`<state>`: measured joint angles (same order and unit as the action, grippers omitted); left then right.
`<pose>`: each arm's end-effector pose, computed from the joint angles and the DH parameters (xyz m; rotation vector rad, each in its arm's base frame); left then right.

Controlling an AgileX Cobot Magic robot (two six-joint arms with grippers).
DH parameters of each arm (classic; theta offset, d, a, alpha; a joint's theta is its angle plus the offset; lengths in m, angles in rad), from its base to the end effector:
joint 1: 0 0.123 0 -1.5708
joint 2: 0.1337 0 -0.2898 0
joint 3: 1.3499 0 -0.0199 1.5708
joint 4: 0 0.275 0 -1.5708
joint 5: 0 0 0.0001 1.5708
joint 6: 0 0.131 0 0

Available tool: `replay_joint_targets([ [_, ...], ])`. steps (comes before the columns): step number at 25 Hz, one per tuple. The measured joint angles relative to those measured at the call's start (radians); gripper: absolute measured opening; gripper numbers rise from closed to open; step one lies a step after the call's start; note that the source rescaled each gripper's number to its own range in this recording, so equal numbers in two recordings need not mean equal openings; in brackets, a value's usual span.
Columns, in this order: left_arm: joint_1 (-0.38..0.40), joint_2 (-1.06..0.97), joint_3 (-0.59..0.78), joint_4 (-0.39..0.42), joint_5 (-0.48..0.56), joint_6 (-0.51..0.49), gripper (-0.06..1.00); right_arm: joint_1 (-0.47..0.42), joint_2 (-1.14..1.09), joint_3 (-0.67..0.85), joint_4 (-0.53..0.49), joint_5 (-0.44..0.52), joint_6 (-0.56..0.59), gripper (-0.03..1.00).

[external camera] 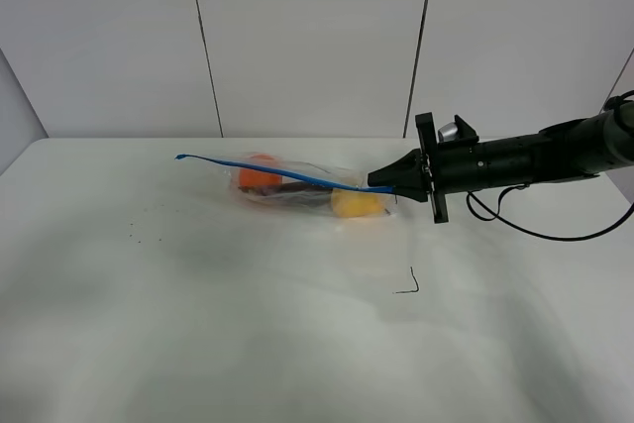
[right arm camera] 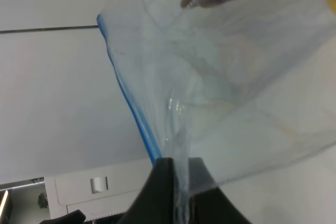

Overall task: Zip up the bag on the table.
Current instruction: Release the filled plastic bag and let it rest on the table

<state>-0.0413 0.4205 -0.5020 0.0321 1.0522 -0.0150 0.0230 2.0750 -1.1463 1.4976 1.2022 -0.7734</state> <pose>0.1044 -0.0007 0.2400 0.0395 2.4534 0.0165 0.3925 0.1310 0.1229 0.2467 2.4630 1.7828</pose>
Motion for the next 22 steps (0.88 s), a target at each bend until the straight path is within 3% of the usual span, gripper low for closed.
replay_joint_targets([
  [16,0.064,-0.016,0.000,0.000,0.000,0.003,1.00,0.000,0.000,0.000,0.000,0.000,0.000,0.00],
  [22,0.064,-0.185,0.003,0.000,-0.002,0.003,1.00,0.000,0.000,0.000,0.000,0.000,0.000,0.00],
])
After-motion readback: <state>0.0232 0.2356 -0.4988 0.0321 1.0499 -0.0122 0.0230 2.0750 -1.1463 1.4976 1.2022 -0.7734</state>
